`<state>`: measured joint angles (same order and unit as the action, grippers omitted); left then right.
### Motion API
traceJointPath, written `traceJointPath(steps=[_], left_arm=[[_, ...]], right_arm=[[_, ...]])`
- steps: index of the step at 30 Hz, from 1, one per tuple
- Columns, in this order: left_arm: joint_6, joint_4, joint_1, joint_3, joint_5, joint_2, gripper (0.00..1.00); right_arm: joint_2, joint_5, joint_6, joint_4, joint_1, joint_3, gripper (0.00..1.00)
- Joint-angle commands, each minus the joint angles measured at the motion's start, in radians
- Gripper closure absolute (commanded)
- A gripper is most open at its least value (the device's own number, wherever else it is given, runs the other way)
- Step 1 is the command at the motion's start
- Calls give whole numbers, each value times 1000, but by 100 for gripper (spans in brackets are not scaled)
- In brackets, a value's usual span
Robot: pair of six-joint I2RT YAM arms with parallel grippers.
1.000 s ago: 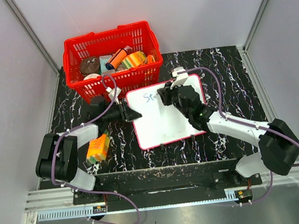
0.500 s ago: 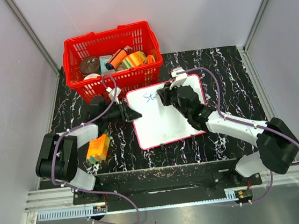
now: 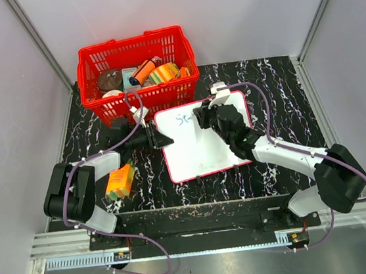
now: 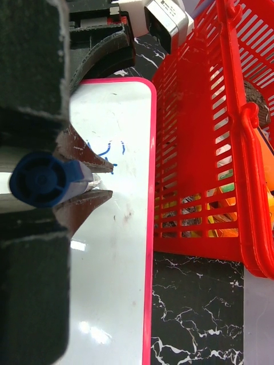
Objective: Write a sentence on the whiteboard
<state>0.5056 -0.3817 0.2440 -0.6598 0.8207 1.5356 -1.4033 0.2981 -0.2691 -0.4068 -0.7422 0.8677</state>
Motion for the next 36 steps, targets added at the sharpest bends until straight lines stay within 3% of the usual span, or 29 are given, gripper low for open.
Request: traceJointPath(steps=[1,36], left_arm=[[-150,79,32,3,-155,38,100],[-154,84,37,-1,-158,41,100]], right_arm=[[13,76,24,-4,24,24,100],[-26,-39,10,-17,37,62,100]])
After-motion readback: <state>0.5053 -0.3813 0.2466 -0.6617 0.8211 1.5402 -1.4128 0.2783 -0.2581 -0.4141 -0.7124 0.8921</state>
